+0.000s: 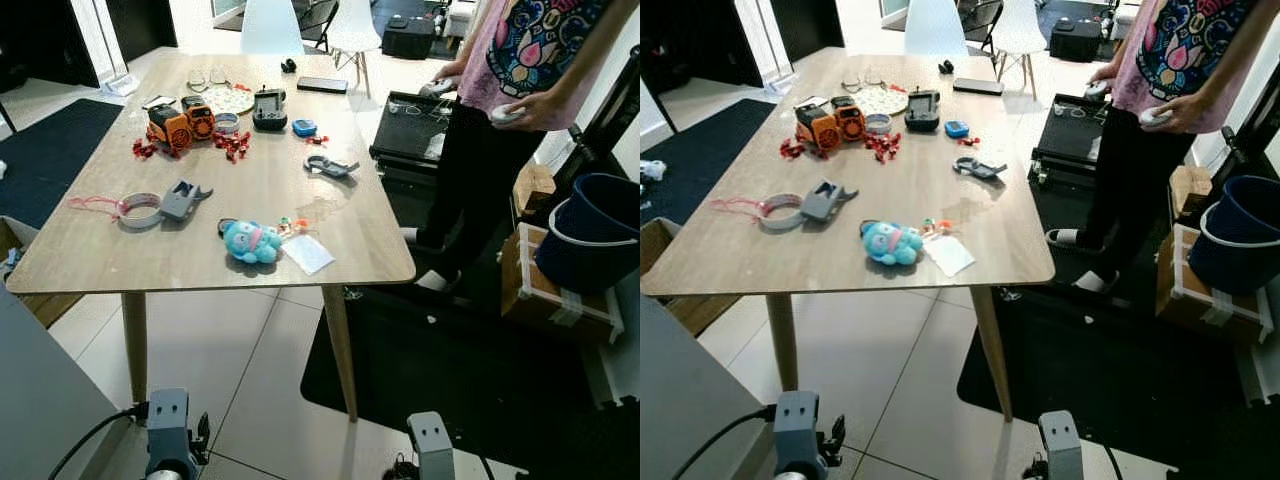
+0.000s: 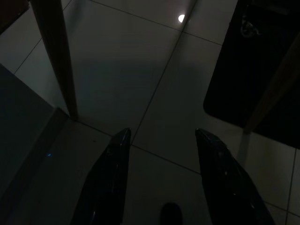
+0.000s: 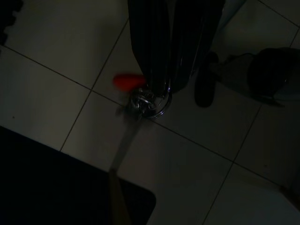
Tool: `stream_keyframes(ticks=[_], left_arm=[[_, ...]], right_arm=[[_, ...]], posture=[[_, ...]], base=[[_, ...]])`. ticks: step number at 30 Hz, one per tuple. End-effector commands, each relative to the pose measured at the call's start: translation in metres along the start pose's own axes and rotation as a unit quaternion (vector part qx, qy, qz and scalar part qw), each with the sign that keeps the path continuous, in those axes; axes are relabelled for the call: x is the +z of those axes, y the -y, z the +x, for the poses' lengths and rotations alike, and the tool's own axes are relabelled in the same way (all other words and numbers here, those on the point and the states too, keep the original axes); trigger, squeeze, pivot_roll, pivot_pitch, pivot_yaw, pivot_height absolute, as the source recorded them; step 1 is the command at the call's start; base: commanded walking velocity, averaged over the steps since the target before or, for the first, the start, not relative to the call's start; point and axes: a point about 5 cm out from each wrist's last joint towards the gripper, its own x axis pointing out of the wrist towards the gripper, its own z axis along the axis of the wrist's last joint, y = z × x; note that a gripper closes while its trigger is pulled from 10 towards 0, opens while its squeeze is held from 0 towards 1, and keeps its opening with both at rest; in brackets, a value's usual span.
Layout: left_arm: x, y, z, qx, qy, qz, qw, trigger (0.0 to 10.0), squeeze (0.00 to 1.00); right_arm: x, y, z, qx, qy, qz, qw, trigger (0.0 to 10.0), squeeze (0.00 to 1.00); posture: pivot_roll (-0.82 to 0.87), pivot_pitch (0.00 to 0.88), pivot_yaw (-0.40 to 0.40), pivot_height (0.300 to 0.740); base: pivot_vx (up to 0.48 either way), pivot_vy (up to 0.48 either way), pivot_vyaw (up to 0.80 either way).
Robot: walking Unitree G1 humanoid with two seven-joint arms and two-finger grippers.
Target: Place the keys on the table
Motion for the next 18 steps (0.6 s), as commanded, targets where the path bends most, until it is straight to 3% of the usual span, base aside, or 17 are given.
stream_keyframes(ticks=[1, 10, 18], left_arm=[[-0.0094, -0.0008, -0.0041, 0.000, -0.022, 0.005, 1.000, 10.0, 0.00], [-0.0111, -0.0031, -0.0044, 0.009, -0.029, -0.009, 1.000, 10.0, 0.00], [-0.0115, -0.0024, -0.0044, 0.009, -0.031, -0.013, 0.999, 10.0, 0.00]], right_arm=[[-0.0035, -0.0002, -0.0011, -0.001, -0.004, 0.003, 1.000, 10.0, 0.00], [-0.0034, 0.0000, -0.0011, -0.001, -0.004, 0.002, 1.000, 10.0, 0.00], [-0.0031, 0.0004, -0.0011, -0.002, -0.004, 0.001, 1.000, 10.0, 0.00]], posture=[[0.06, 0.090, -0.022, 0.740], [0.06, 0.094, -0.025, 0.740], [0.06, 0.094, -0.026, 0.740]], base=[[0.000, 0.000, 0.00], [0.000, 0.000, 0.00], [0.000, 0.371, 0.00]])
